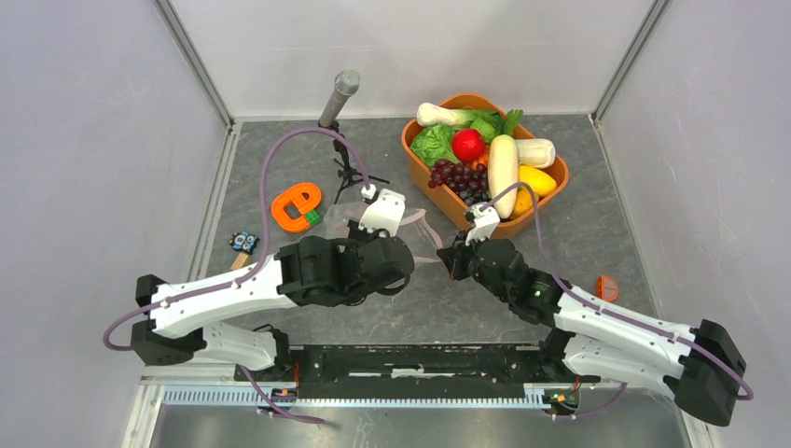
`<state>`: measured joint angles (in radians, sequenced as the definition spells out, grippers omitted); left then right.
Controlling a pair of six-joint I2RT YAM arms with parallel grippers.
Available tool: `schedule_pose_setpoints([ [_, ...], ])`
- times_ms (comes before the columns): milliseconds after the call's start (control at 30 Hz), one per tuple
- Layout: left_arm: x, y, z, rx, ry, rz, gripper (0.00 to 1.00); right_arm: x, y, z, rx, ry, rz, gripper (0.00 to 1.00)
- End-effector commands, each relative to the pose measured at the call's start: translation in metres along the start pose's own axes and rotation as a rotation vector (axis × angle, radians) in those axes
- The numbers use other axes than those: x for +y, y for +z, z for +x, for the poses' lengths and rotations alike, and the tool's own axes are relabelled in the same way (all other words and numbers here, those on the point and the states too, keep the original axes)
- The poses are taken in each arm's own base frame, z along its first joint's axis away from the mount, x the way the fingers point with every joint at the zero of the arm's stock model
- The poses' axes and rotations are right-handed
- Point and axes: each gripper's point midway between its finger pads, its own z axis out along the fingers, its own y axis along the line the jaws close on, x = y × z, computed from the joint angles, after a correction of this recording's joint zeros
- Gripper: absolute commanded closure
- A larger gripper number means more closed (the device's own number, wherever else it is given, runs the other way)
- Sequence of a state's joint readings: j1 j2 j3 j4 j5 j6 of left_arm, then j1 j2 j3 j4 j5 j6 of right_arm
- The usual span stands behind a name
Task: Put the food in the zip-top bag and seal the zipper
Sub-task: Open the zipper of the food storage bag at the center of the board.
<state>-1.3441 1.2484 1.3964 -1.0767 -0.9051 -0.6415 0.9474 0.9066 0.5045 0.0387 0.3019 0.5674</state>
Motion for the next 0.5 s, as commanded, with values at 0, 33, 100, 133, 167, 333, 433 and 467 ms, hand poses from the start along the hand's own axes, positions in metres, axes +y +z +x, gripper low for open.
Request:
schedule_pose_setpoints([
  [0,0.000,0.002,0.019,0.061,-0.002,-0.022,0.98,-0.028,0.003,0.011,0.075,-0.131,0.137,1.00],
  [33,0.000,0.005,0.024,0.071,0.001,-0.030,0.98,-0.025,0.004,0.011,0.074,-0.139,0.121,1.00],
  [100,-0.001,0.007,0.030,0.082,-0.003,-0.035,0.98,-0.014,0.007,0.009,0.076,-0.162,0.064,1.00],
  [133,-0.004,0.007,0.032,0.088,-0.009,-0.026,0.98,-0.006,0.008,0.009,0.078,-0.167,0.018,1.00],
  [167,-0.008,0.008,0.034,0.095,-0.009,-0.007,0.98,0.004,0.009,0.008,0.071,-0.177,-0.038,1.00],
  [333,-0.026,0.016,0.046,0.120,-0.024,0.037,0.98,0.016,0.016,0.017,0.114,-0.185,-0.096,0.96],
  [433,-0.034,0.022,0.051,0.123,-0.048,0.055,0.98,0.009,0.018,0.016,0.109,-0.172,-0.051,0.92],
  [467,-0.036,0.024,0.052,0.125,-0.055,0.057,0.98,0.009,0.018,0.014,0.092,-0.158,-0.052,0.86],
])
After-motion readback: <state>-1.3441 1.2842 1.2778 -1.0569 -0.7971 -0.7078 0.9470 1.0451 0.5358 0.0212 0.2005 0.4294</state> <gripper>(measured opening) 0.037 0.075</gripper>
